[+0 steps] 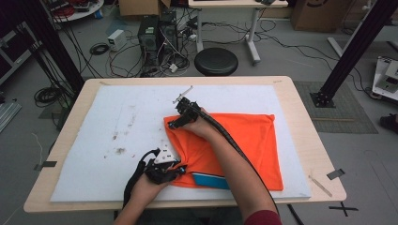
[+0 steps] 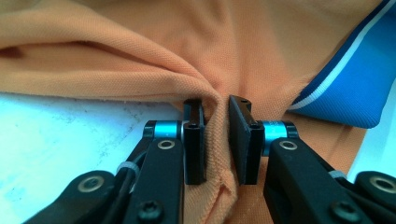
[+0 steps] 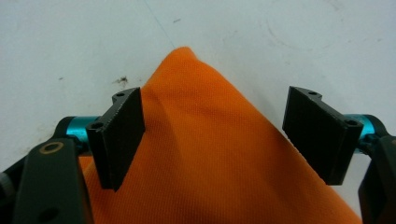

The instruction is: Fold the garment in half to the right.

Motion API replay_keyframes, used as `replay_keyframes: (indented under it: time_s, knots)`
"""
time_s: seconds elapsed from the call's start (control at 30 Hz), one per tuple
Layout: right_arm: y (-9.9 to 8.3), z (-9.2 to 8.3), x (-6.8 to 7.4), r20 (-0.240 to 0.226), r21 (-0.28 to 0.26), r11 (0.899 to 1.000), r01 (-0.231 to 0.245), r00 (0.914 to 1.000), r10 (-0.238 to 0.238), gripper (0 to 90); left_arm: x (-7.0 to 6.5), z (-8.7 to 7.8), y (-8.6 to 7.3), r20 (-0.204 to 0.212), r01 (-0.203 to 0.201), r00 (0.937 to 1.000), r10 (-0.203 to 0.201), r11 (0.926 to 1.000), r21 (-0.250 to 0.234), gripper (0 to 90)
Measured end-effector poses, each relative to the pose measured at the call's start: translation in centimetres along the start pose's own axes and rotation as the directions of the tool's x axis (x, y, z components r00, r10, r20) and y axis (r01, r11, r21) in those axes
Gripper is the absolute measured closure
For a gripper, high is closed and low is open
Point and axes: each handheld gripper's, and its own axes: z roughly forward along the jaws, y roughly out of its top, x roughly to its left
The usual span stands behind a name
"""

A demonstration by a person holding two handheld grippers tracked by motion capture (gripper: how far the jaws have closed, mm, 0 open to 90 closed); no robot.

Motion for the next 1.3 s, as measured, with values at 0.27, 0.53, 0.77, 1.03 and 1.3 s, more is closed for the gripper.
replay_keyframes:
  time_s: [0.27, 0.53, 0.77, 1.03, 1.3]
  knots:
    - [0.3, 0.8, 0.3, -0.018, -0.007, 1.000, 0.009, 0.9998, -0.009, 31.1, 0.0, 0.0, 0.0, -0.001, 0.000, 1.0000, 0.000, 1.0000, 0.000, 76.2]
    - [1.0, 1.5, 1.3, -0.044, -0.017, 0.999, 0.034, 0.9984, -0.034, 43.9, 0.0, 0.0, 0.0, -0.001, 0.000, 1.0000, 0.000, 1.0000, 0.001, 76.3]
    - [1.0, 1.5, 1.3, -0.072, -0.017, 0.999, 0.029, 0.9970, -0.030, 60.2, 0.0, 0.0, 0.0, -0.002, -0.004, 1.0000, 0.004, 1.0000, 0.001, 76.3]
    - [1.3, 1.3, 1.7, -0.052, -0.001, 0.997, 0.075, 0.9958, -0.075, 86.3, 0.1, -0.1, 0.0, 0.009, 0.003, 1.0000, -0.003, 1.0000, -0.008, 77.1]
    - [2.3, 0.8, 2.3, -0.028, -0.027, 0.996, 0.086, 0.9959, -0.086, 87.6, 0.4, -1.3, -0.1, 0.036, 0.028, 0.9990, -0.027, 0.9991, -0.031, 77.8]
